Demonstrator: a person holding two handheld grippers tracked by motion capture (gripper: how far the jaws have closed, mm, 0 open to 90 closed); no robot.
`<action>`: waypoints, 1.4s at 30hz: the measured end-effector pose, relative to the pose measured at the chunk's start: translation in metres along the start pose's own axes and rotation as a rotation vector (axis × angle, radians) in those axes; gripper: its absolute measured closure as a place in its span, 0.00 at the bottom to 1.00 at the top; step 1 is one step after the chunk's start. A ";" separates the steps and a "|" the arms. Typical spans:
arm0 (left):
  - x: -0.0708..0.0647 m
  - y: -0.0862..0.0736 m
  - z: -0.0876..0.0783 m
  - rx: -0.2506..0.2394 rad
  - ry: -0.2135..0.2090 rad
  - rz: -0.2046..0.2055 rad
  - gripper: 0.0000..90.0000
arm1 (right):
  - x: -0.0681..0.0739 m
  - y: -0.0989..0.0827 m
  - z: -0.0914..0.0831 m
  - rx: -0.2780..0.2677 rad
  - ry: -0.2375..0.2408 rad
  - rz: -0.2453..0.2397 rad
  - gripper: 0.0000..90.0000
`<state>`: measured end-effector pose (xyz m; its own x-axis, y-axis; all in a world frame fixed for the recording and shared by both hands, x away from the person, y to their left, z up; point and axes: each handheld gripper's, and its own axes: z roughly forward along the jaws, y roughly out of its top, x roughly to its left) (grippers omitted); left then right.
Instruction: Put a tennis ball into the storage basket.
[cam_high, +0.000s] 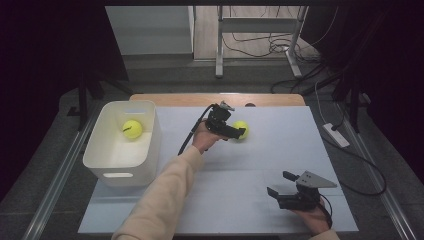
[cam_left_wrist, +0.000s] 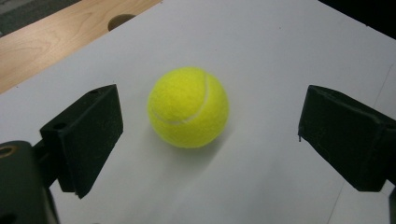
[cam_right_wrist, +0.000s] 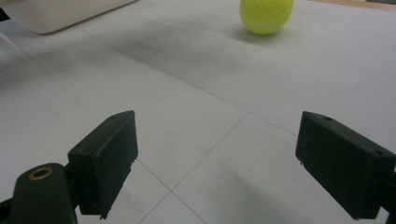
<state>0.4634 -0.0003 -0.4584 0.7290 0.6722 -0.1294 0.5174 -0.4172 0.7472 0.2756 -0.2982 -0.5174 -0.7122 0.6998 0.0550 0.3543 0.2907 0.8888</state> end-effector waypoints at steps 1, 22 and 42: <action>0.000 0.000 0.001 0.001 0.001 0.001 0.08 | 0.000 0.000 0.000 0.000 0.000 0.000 0.15; 0.003 0.003 0.017 0.013 0.009 -0.009 0.08 | -0.001 -0.001 -0.001 0.002 -0.004 0.003 0.15; 0.005 0.002 0.040 0.036 0.001 -0.016 0.08 | -0.003 -0.002 -0.004 -0.004 -0.003 0.006 0.15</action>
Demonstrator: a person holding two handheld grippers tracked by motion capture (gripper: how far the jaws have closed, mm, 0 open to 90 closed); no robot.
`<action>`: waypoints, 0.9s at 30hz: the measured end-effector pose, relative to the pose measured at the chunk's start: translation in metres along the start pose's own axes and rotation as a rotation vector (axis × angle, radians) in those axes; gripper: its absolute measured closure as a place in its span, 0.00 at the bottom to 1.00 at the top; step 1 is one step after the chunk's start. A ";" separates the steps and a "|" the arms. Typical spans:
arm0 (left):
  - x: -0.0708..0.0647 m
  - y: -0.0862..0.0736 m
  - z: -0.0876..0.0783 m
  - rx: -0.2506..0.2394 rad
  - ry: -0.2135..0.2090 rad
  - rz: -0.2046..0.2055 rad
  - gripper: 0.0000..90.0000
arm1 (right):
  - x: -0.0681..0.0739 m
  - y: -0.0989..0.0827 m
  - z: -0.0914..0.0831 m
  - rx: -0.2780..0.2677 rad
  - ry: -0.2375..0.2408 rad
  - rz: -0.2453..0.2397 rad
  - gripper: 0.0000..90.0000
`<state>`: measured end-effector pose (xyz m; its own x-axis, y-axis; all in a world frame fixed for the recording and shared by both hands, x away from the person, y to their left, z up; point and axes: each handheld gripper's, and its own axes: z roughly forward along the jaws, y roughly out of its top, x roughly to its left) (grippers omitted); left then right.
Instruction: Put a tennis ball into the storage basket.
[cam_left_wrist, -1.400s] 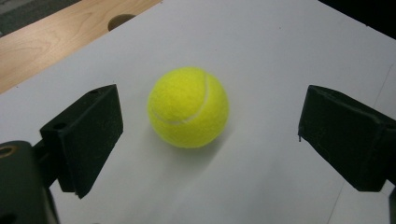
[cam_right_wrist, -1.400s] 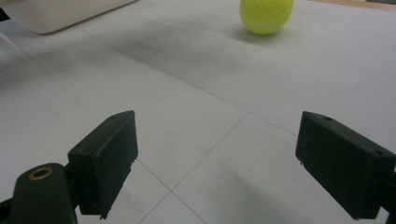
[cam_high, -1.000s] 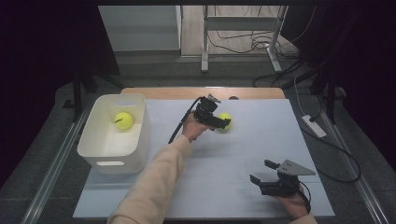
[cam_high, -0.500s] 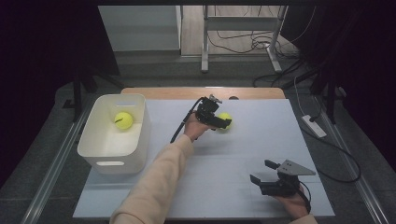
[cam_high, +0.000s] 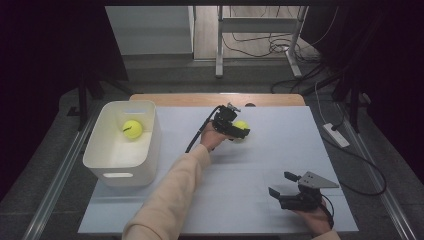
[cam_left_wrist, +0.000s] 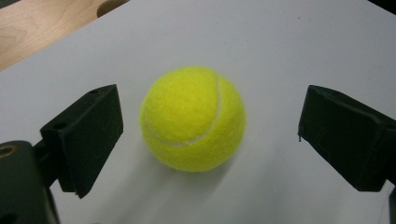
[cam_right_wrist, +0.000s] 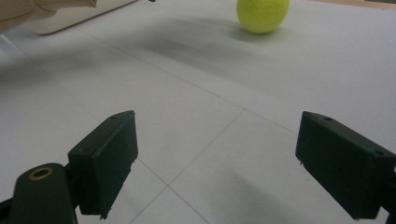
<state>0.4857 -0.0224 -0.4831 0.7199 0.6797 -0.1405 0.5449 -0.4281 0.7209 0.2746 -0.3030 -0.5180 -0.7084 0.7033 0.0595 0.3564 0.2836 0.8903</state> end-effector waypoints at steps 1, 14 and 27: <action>0.000 0.000 0.001 0.000 -0.001 -0.001 0.08 | 0.000 0.000 -0.001 0.003 -0.002 -0.001 0.15; 0.005 -0.003 0.015 0.026 0.013 -0.006 0.10 | -0.002 -0.001 -0.001 0.002 0.001 0.004 0.15; 0.006 -0.006 0.025 0.045 0.033 -0.006 0.25 | -0.002 -0.002 -0.001 0.006 -0.001 0.003 0.15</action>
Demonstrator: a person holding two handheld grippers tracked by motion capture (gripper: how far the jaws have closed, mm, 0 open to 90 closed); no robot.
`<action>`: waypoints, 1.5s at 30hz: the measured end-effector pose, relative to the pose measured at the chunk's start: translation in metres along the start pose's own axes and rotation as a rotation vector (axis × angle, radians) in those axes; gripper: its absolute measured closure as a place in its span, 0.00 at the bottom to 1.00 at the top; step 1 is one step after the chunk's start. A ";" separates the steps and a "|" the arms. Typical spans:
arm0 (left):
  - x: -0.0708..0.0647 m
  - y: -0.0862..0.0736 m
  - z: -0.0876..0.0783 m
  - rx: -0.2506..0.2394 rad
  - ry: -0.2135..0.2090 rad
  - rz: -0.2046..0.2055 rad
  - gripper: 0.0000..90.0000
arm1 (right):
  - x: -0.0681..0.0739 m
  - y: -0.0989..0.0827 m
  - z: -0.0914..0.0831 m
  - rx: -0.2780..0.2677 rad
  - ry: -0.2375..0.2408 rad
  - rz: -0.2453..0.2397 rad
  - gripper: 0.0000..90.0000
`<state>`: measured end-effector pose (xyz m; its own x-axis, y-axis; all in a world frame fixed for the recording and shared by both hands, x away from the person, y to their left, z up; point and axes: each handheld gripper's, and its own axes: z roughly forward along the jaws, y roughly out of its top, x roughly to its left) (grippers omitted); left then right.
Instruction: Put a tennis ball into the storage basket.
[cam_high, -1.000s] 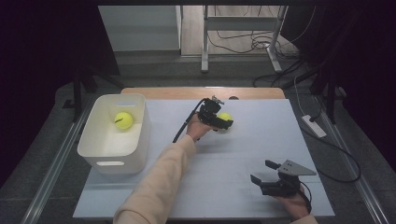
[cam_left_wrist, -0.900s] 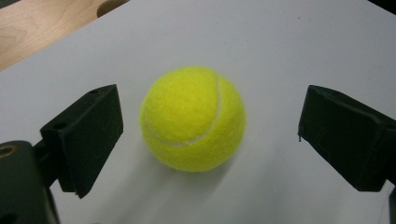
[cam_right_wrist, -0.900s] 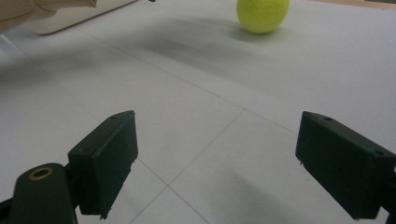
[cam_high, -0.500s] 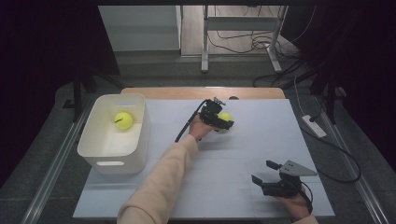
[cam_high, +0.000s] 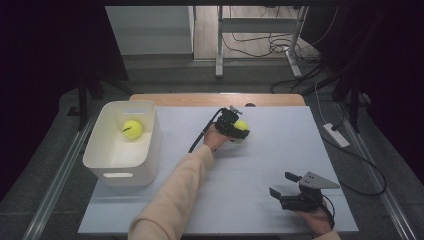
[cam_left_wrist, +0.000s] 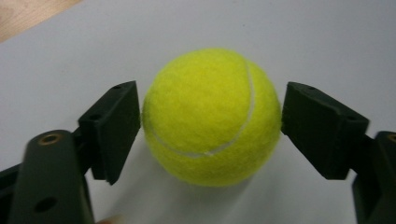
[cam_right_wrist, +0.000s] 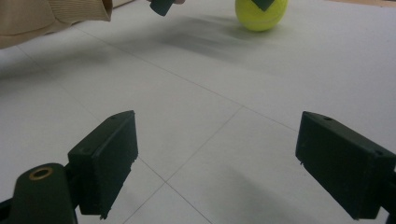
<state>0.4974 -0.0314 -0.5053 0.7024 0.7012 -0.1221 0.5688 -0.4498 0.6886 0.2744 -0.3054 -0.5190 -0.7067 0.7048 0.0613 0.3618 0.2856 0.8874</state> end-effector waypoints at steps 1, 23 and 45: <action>0.000 0.000 0.000 -0.001 -0.003 -0.004 0.28 | 0.000 0.000 0.000 0.000 0.000 0.001 0.15; -0.002 0.003 -0.014 -0.007 -0.010 0.021 0.31 | -0.001 0.000 0.000 -0.002 -0.003 -0.001 0.15; -0.009 0.004 -0.042 -0.064 -0.014 0.044 0.31 | 0.000 0.000 -0.001 -0.001 -0.014 -0.005 0.15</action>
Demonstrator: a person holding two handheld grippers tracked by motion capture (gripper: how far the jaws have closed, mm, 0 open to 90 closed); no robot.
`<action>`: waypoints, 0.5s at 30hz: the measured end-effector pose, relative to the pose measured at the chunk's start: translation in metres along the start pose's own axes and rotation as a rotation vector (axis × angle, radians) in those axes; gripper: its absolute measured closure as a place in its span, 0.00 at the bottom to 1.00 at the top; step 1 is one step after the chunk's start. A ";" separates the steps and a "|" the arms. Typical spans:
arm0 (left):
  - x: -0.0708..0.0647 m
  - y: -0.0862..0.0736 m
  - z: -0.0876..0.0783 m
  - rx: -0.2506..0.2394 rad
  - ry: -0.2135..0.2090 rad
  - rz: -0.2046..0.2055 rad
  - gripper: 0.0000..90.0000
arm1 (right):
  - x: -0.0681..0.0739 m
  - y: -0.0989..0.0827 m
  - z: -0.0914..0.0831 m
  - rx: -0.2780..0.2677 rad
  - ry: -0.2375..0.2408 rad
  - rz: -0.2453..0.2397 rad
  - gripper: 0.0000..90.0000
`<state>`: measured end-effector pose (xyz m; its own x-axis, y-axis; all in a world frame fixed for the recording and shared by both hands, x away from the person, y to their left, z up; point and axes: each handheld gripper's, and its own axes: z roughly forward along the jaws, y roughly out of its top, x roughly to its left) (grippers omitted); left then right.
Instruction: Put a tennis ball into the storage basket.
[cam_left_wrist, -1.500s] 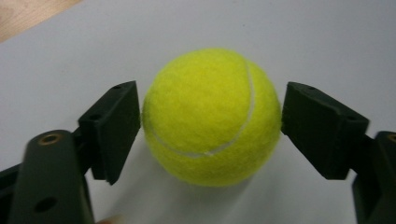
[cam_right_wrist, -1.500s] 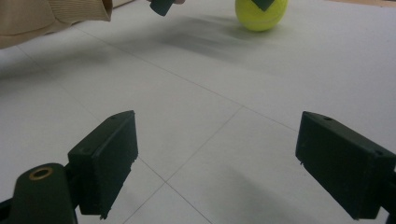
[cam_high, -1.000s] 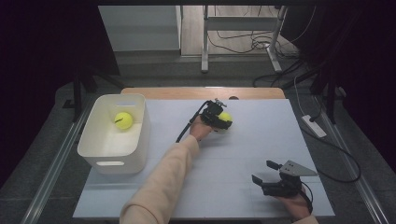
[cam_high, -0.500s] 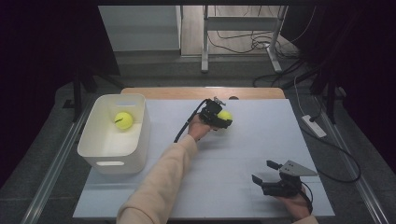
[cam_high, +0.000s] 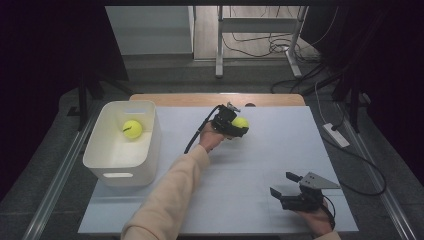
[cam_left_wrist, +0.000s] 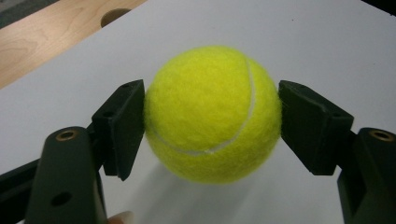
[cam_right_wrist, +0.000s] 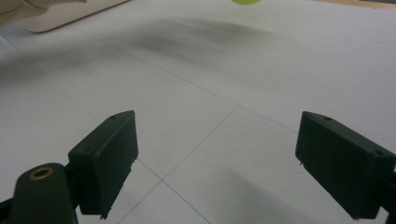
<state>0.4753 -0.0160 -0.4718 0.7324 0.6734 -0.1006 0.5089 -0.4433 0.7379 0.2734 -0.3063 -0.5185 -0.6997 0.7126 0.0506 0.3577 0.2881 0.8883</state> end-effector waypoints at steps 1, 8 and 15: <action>0.001 0.000 -0.002 0.000 0.000 0.003 0.31 | 0.000 0.000 0.000 0.002 0.000 0.000 0.15; 0.003 -0.004 -0.016 -0.019 0.011 -0.003 0.31 | 0.001 0.000 0.001 0.001 -0.001 -0.007 0.15; 0.003 -0.006 -0.029 -0.036 0.015 -0.003 0.31 | 0.001 0.000 0.001 -0.001 -0.006 -0.010 0.15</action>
<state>0.4616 0.0058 -0.4573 0.7240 0.6834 -0.0934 0.4946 -0.4200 0.7609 0.2728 -0.3047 -0.5184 -0.6994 0.7137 0.0389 0.3503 0.2948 0.8890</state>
